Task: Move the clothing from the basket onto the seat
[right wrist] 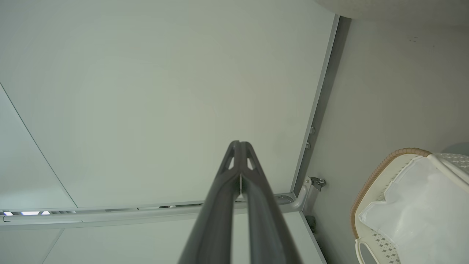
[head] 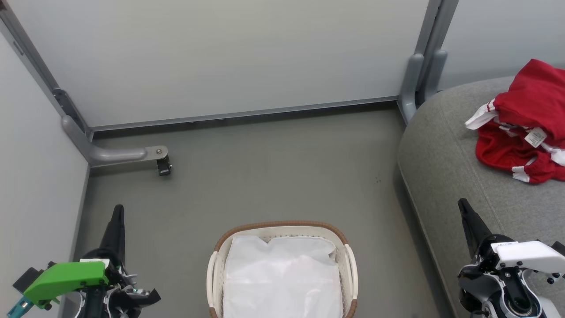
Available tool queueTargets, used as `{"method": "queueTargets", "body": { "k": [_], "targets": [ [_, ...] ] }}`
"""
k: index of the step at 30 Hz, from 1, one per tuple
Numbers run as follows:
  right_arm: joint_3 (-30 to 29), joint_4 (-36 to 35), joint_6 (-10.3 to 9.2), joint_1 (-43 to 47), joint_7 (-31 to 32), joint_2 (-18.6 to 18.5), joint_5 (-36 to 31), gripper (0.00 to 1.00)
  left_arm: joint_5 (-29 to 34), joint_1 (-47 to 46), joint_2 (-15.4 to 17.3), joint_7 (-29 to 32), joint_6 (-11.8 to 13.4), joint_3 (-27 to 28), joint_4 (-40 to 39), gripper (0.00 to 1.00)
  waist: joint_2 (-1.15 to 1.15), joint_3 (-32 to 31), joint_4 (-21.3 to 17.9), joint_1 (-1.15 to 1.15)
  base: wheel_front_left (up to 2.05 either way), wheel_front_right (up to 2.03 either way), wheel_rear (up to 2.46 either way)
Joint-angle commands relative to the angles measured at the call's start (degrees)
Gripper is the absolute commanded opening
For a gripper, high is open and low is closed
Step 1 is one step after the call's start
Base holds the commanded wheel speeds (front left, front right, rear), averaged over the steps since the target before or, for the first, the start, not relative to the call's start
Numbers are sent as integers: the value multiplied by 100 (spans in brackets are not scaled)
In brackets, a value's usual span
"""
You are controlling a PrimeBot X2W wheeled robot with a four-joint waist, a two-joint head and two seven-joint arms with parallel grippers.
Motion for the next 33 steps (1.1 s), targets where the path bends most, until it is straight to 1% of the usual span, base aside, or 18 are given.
{"method": "queueTargets", "body": {
  "k": [1,33],
  "targets": [
    [-10,-23,-2,-39,16,-34,22,0,-19,-56,23,21,-27,11,-12,0,0,0,0,0,0,0,0],
    [-10,-23,-2,-39,16,-34,22,0,-19,-56,23,19,-27,10,-12,0,0,0,0,0,0,0,0]
  ]
}}
